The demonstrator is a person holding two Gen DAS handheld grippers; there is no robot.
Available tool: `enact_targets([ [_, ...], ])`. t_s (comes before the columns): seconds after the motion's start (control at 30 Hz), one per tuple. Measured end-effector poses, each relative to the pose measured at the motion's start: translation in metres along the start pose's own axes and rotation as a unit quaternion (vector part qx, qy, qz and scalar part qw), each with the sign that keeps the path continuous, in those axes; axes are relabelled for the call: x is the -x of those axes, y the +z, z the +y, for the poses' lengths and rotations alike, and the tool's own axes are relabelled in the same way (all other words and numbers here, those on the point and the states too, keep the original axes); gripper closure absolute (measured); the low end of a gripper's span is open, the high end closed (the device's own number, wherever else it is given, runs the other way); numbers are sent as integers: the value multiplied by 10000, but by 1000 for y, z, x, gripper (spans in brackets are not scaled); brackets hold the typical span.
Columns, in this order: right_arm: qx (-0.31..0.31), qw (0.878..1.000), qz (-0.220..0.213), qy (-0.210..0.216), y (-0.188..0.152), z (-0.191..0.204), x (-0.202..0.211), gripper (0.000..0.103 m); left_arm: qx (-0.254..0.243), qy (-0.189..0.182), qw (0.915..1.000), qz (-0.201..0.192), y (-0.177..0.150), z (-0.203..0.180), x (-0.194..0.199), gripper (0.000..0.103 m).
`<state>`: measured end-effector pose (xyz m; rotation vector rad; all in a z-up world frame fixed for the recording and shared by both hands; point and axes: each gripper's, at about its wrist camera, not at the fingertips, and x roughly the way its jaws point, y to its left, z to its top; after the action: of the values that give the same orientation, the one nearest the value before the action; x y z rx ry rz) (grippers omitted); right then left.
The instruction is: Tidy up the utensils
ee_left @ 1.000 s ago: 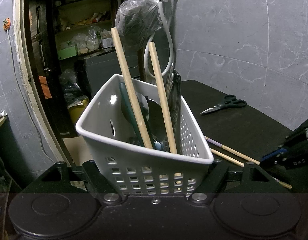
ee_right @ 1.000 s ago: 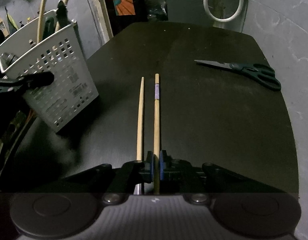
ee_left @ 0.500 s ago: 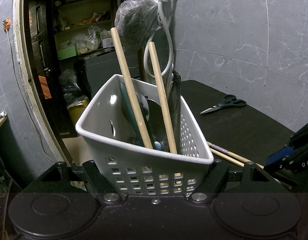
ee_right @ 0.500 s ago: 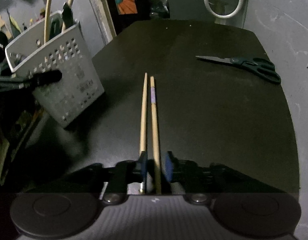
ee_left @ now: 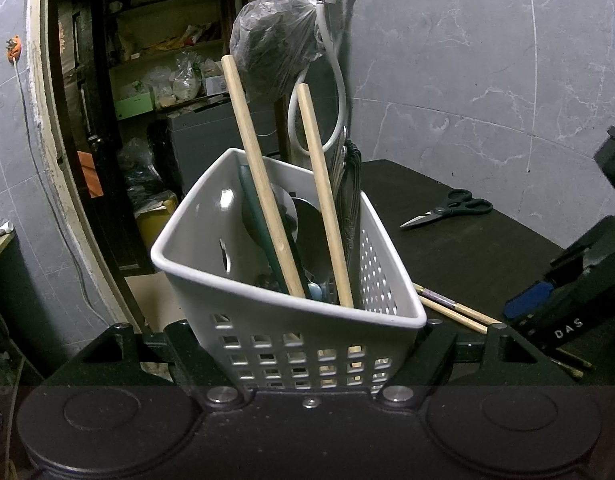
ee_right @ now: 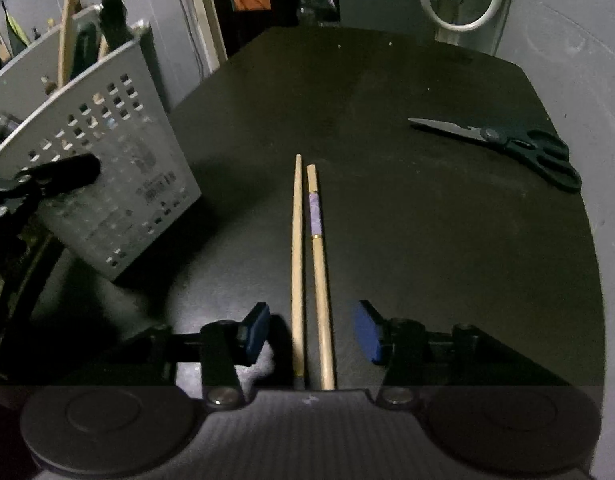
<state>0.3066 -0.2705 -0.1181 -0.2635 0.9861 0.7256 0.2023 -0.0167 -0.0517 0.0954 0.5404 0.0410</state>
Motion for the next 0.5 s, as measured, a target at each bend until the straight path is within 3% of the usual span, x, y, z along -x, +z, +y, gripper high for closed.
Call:
enact_targets([
  [0.13, 149, 9994, 254, -161, 8, 3, -4, 62, 8, 6, 10000, -6, -1, 0, 0, 25],
  [0.17, 162, 9992, 308, -205, 10, 3, -4, 71, 11, 8, 10000, -8, -1, 0, 0, 25],
  [0.2, 133, 9991, 338, -214, 11, 2, -4, 89, 14, 12, 10000, -11, -1, 0, 0, 25],
  [0.5, 3, 9983, 558, -194, 19, 3, -7, 85, 25, 20, 10000, -18, -2, 0, 1, 25],
])
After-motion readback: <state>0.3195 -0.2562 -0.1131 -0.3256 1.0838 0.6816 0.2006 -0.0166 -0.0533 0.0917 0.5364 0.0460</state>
